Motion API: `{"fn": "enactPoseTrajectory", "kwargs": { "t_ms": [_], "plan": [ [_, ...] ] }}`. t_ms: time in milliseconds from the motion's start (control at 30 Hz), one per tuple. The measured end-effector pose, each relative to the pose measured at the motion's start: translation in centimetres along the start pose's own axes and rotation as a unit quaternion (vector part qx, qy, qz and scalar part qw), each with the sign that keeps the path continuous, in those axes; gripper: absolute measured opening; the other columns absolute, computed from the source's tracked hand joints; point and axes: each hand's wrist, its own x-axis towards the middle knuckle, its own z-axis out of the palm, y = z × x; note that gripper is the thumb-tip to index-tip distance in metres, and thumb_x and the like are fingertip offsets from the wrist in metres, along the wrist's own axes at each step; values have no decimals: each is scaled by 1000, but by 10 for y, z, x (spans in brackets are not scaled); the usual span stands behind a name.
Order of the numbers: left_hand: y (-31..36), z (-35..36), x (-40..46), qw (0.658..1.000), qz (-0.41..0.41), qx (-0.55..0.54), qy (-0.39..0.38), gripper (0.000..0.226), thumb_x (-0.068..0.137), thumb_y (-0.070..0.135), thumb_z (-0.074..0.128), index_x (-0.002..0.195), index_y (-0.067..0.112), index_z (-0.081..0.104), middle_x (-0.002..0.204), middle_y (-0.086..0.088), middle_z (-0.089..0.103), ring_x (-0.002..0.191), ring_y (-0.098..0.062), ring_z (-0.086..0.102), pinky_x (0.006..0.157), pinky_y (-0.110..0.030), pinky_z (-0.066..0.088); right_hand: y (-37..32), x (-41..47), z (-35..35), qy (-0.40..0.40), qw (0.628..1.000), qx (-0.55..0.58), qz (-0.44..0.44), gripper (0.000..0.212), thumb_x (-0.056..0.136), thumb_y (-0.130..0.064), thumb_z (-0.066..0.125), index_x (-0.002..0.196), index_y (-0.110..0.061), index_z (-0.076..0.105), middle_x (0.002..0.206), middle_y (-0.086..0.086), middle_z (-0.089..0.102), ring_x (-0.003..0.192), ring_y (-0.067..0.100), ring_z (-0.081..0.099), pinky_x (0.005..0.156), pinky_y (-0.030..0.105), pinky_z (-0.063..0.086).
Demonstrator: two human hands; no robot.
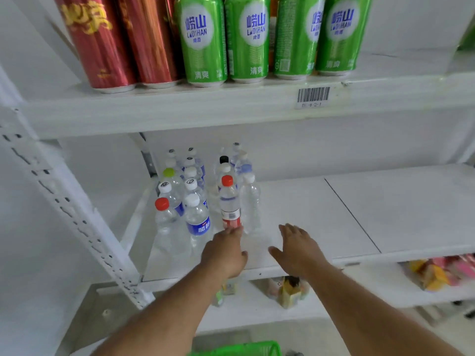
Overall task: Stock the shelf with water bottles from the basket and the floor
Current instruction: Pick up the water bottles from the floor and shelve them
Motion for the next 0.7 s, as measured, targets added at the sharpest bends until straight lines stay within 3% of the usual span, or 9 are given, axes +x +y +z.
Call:
{"fn": "enactPoseTrajectory", "kwargs": {
  "t_ms": [100,267,467,700],
  "plan": [
    [25,2,-16,998,34,34,-38,70,90,44,52,152,27,24,160,1,27,140,-26,34,109,-42,37,18,-40,-3,-18,999,-43,23,77,96,-57,40,157,-15,18,164,5,19,151,24,13,122,40,15],
    [74,23,-45,993,79,51,-67,64,93,43,50,151,27,28,158,1,31,139,-27,37,107,-42,38,56,-100,-6,-2,996,-65,62,66,93,-56,41,145,-15,36,152,4,37,144,26,26,117,41,25],
    [136,68,-88,985,128,59,-102,63,90,42,50,148,27,32,154,2,36,135,-26,41,105,-40,39,121,-175,12,-16,990,-53,126,79,93,-62,41,155,-16,23,163,5,23,150,26,16,121,42,20],
    [235,136,-151,970,154,87,-169,68,89,42,48,152,27,26,158,2,28,138,-26,37,106,-43,39,222,-294,27,-37,977,-17,212,79,92,-63,43,154,-18,26,162,4,26,149,27,22,120,43,22]
  ]
}}
